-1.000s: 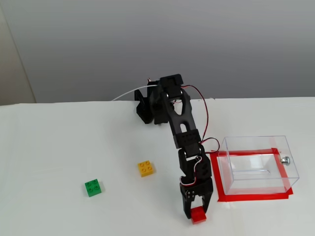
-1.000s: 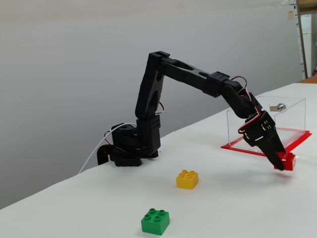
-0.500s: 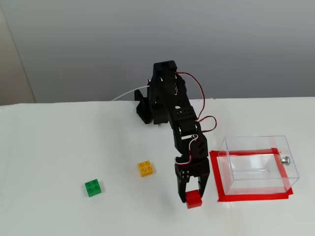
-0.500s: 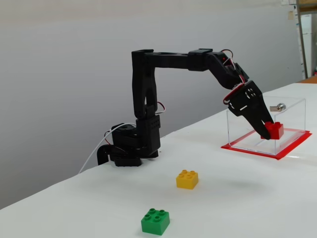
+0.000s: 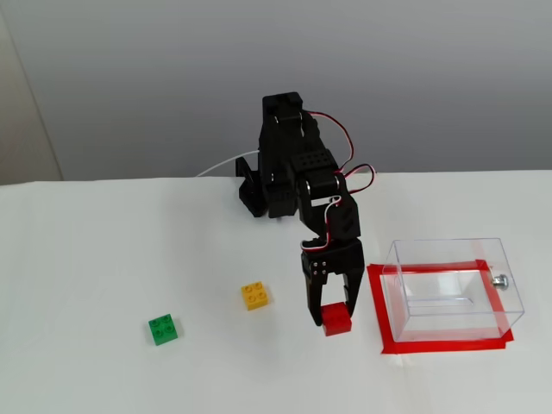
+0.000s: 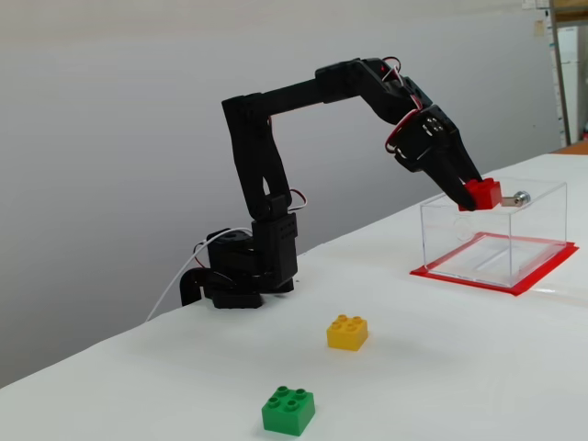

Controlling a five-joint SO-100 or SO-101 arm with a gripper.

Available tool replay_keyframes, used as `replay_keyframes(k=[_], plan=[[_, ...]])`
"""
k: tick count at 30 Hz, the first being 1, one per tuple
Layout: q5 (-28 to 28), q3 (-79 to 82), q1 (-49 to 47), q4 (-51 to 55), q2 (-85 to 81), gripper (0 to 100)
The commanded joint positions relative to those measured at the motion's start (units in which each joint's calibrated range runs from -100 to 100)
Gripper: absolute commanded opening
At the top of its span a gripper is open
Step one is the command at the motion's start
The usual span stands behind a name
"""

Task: Pick the red lego brick and place it into the transparent box

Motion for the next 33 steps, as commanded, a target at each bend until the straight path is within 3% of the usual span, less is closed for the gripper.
replay_keyframes(k=[1,16,33], plan=[[-0.1,-3.0,0.0,0.3,-2.7,6],[-0.2,-13.4,-6.1,0.2,-2.7,7],[-0.2,-13.2,-29.5,0.2,0.7,6]])
